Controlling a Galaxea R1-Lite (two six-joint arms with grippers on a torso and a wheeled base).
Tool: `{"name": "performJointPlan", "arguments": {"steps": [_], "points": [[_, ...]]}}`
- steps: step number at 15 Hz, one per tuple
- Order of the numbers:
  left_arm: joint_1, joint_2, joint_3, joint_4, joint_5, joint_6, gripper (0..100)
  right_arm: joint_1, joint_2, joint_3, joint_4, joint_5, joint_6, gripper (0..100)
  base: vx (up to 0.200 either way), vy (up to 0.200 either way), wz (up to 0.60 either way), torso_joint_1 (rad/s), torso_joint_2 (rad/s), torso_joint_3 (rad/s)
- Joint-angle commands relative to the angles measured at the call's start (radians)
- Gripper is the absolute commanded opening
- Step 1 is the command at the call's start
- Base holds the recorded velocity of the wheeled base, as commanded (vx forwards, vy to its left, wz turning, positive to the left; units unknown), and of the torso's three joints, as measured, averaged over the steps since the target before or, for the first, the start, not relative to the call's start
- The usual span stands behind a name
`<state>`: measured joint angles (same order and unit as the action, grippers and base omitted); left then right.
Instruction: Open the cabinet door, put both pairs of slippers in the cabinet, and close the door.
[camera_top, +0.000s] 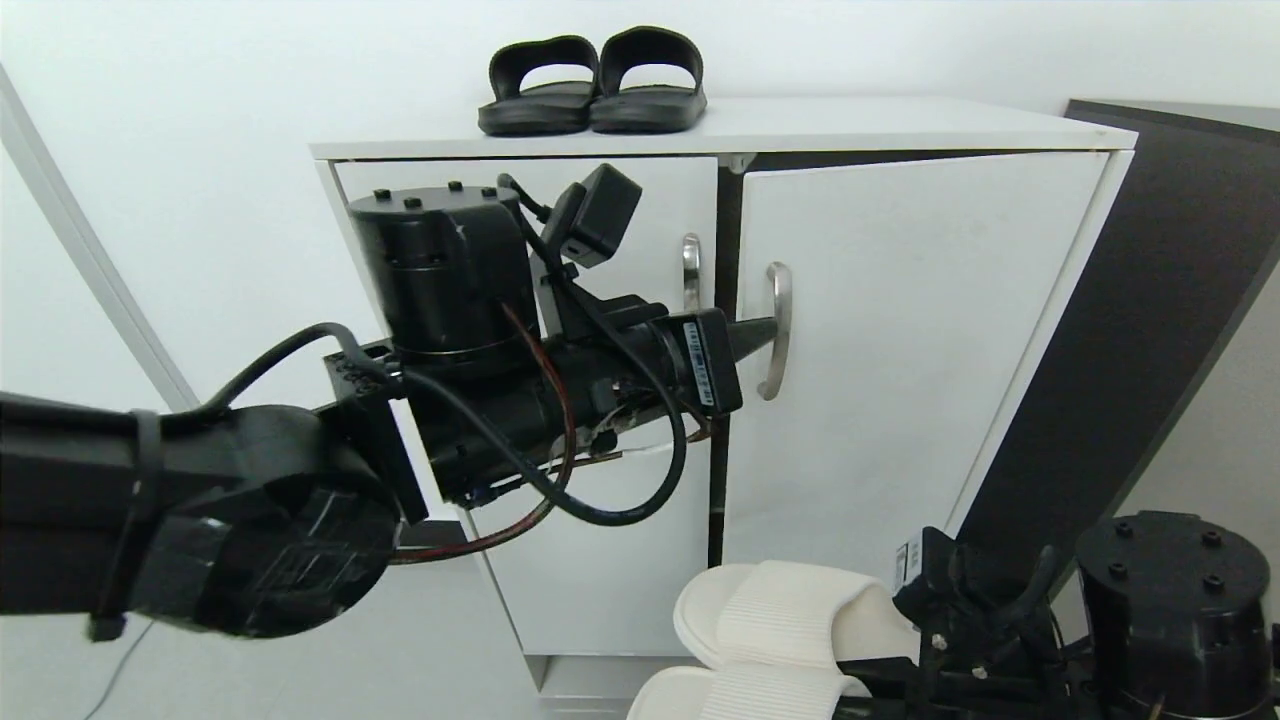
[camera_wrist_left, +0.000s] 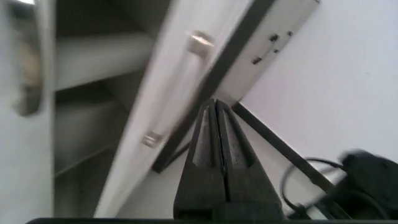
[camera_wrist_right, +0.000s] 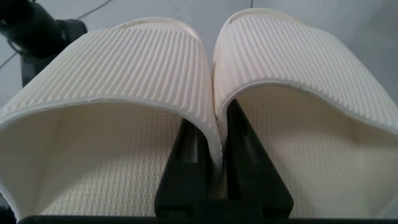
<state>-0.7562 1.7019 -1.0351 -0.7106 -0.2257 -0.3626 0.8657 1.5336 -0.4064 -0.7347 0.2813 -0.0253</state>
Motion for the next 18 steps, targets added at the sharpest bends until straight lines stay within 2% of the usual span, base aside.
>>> {"name": "performJointPlan", "arguments": {"steps": [1, 2, 4, 6, 9, 12, 14, 16, 18], "points": [[-0.038, -0.088, 0.052, 0.003, 0.017, 0.004, 0, 0.001, -0.032, 0.017, 0.0, 0.018, -0.007, 0, 0.0, 0.0, 0.0, 0.0, 0.0, 0.0], [-0.046, -0.105, 0.073, 0.002, 0.043, 0.004, 0, 0.001, -0.036, 0.024, 0.001, 0.019, -0.019, 0, 0.0, 0.0, 0.0, 0.0, 0.0, 0.0], [-0.048, -0.156, 0.124, 0.002, 0.057, 0.005, 0, 0.002, -0.035, 0.035, 0.001, 0.019, -0.042, 0, 0.0, 0.0, 0.0, 0.0, 0.0, 0.0], [-0.04, -0.185, 0.144, 0.002, 0.057, -0.001, 0, 0.009, -0.033, 0.035, 0.001, 0.019, -0.042, 0, 0.0, 0.0, 0.0, 0.0, 0.0, 0.0], [0.009, -0.153, 0.13, 0.002, 0.029, -0.003, 0, 0.01, -0.033, 0.037, 0.001, 0.019, -0.044, 0, 0.0, 0.0, 0.0, 0.0, 0.0, 0.0], [0.046, -0.067, 0.053, 0.0, 0.0, -0.004, 0, 0.016, -0.033, 0.043, 0.001, 0.019, -0.044, 0, 0.0, 0.0, 0.0, 0.0, 0.0, 0.0], [0.067, -0.005, 0.0, 0.0, 0.002, -0.021, 0, 0.021, -0.033, 0.049, 0.001, 0.019, -0.059, 0, 0.0, 0.0, 0.0, 0.0, 0.0, 0.0], [0.075, 0.038, -0.045, 0.0, 0.002, -0.041, 0, 0.021, -0.033, 0.052, 0.001, 0.019, -0.068, 0, 0.0, 0.0, 0.0, 0.0, 0.0, 0.0], [0.075, 0.088, -0.08, -0.015, 0.002, -0.042, 0, 0.03, -0.027, 0.058, 0.001, 0.021, -0.07, 0, 0.0, 0.0, 0.0, 0.0, 0.0, 0.0]]}}
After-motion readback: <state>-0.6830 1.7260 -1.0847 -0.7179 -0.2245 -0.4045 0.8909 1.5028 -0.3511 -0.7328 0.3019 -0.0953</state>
